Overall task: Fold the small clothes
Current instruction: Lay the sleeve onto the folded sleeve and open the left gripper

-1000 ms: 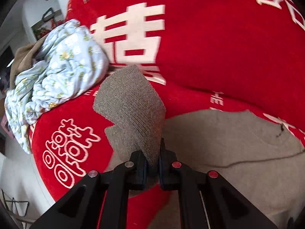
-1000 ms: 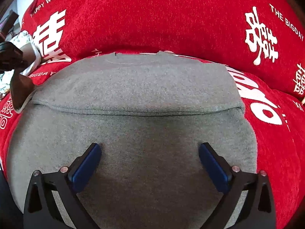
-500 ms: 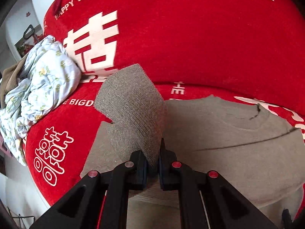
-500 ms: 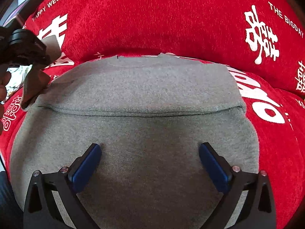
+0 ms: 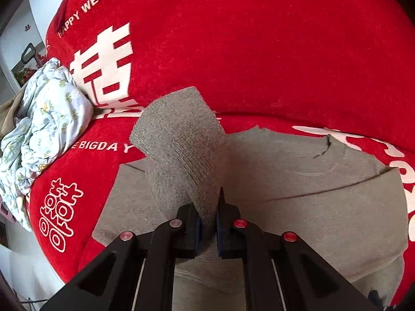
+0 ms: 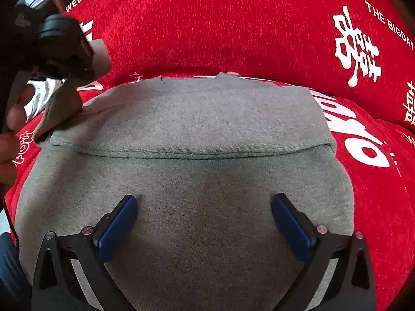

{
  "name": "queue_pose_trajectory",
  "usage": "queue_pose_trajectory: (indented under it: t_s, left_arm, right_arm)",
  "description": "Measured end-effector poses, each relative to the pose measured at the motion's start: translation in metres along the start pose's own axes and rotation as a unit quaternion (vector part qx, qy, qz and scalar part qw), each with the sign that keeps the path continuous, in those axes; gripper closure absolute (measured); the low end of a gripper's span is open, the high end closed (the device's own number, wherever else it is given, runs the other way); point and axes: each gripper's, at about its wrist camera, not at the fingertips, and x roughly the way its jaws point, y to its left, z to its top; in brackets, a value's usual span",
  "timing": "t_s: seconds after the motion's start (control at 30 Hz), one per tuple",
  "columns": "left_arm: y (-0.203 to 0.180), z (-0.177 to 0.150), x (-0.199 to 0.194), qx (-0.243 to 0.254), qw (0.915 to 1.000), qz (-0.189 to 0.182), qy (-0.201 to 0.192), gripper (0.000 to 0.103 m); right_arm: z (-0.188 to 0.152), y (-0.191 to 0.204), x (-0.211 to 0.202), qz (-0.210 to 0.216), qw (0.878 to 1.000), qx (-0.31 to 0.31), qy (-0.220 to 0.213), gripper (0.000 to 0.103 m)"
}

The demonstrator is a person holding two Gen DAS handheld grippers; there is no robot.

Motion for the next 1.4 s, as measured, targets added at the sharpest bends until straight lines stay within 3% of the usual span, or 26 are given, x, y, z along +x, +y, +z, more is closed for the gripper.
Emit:
queue_pose_trajectory:
  t_s: [0.93,1.23,1.4]
  left_arm:
    - [-0.086,0.004,-0.042,0.099,0.9925,-0.063,-0.035,0.093]
    - [-0.102,0.003,-0.040,0.116,0.9865,-0.114,-0.017,0.093]
    - [-0.109,0.001,-0.027,0.121,0.9794,-0.160,0.014,0.093]
  right_arm:
    - [0.000,-0.004,-0.001,0.013,1.000,0.008,-0.007,0.000]
    - [-0.002,-0.009,-0.006,0.036,0.999,0.025,-0.018,0.000]
    - [-0.005,-0.010,-0.010,0.040,0.999,0.028,-0.021,0.000]
